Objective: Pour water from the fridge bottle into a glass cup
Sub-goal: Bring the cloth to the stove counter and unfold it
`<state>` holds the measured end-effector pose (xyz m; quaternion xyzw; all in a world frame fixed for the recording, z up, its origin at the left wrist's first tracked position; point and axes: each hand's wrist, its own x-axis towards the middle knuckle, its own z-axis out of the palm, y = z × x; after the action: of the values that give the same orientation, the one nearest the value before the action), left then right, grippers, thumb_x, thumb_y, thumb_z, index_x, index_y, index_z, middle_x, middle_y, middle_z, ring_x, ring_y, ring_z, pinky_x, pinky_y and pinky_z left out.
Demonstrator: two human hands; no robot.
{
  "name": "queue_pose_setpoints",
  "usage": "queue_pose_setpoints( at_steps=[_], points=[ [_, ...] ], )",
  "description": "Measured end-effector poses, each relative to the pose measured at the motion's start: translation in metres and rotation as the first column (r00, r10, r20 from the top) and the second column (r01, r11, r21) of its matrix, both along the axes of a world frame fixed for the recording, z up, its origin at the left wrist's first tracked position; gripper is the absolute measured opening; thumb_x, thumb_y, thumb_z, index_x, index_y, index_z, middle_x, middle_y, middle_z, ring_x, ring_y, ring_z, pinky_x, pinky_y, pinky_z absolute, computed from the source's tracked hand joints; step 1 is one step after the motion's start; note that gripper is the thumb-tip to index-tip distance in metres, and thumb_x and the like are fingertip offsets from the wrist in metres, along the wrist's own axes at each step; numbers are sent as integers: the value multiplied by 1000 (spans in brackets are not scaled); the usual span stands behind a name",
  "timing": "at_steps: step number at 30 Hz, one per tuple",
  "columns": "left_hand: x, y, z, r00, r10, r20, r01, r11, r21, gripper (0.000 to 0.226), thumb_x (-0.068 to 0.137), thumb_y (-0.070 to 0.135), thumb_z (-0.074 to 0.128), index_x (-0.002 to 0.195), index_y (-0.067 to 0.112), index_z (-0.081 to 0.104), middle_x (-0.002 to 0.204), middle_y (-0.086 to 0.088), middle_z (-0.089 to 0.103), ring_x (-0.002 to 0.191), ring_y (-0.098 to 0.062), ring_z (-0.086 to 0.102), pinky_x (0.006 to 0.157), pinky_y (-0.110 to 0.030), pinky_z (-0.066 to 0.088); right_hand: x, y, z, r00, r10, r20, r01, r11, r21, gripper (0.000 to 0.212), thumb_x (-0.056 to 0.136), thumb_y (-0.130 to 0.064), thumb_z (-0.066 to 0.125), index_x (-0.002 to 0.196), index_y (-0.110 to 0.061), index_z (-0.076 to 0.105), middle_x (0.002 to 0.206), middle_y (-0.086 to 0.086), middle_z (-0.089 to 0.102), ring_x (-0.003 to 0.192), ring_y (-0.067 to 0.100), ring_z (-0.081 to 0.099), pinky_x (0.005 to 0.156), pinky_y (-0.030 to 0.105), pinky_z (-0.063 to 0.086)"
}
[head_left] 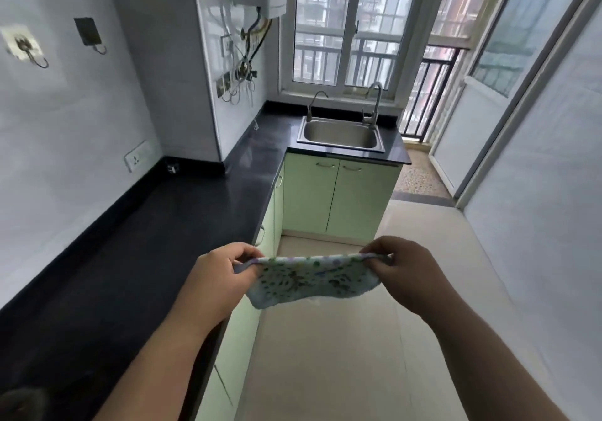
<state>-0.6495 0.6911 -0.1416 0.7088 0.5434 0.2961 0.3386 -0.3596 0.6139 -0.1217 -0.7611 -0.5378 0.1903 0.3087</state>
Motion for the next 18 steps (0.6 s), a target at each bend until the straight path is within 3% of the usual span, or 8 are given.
queue_pose_setpoints(
  at_steps=[5,8,10,11,13,15,18],
  points=[
    [-9,75,3,992,120,-29,-119,993,25,10,96,29,71,96,38,69,90,27,69,83,4,66,61,-13,51,5,127,-9,989,130,-71,-129,992,16,18,91,-18,70,84,-34,75,83,-18,72,82,1,64,64,21,43],
    [-13,115,4,968,244,-53,-240,968,73,10,99,27,67,92,32,61,85,9,68,59,-4,57,51,-17,44,0,211,-12,964,248,-101,-244,969,45,16,92,-16,70,85,-31,66,82,-14,70,76,5,63,63,25,45],
    [-17,137,4,936,342,-85,-335,938,93,17,99,20,64,88,32,63,75,4,66,52,-7,47,51,-24,42,-6,264,-9,935,340,-101,-335,940,67,19,91,-15,70,83,-29,60,76,-13,67,69,3,60,62,27,46],
    [-20,148,7,915,393,-90,-384,918,98,22,100,18,62,86,35,67,76,9,68,55,-6,52,56,-25,46,-10,292,-3,911,403,-87,-397,915,74,21,90,-14,70,81,-29,58,74,-14,66,67,2,59,61,25,46],
    [-23,167,16,870,488,-65,-480,870,111,32,103,17,60,88,42,73,93,25,72,81,5,66,75,-16,53,-21,343,13,852,521,-55,-516,853,78,24,91,-14,67,80,-31,55,73,-13,66,66,4,59,61,24,46],
    [-24,183,30,817,576,-35,-564,809,167,33,104,17,58,94,43,75,103,31,70,102,15,62,86,-7,47,-38,389,32,788,614,-42,-609,788,92,25,92,-11,62,80,-31,53,72,-9,65,65,12,59,60,24,45],
    [-33,202,49,725,687,-55,-652,710,267,30,105,20,56,102,44,73,110,29,67,107,17,58,90,-5,43,-72,446,59,693,721,-14,-713,688,134,28,92,-8,55,80,-32,55,68,-5,63,59,14,56,52,20,43]
  ],
)
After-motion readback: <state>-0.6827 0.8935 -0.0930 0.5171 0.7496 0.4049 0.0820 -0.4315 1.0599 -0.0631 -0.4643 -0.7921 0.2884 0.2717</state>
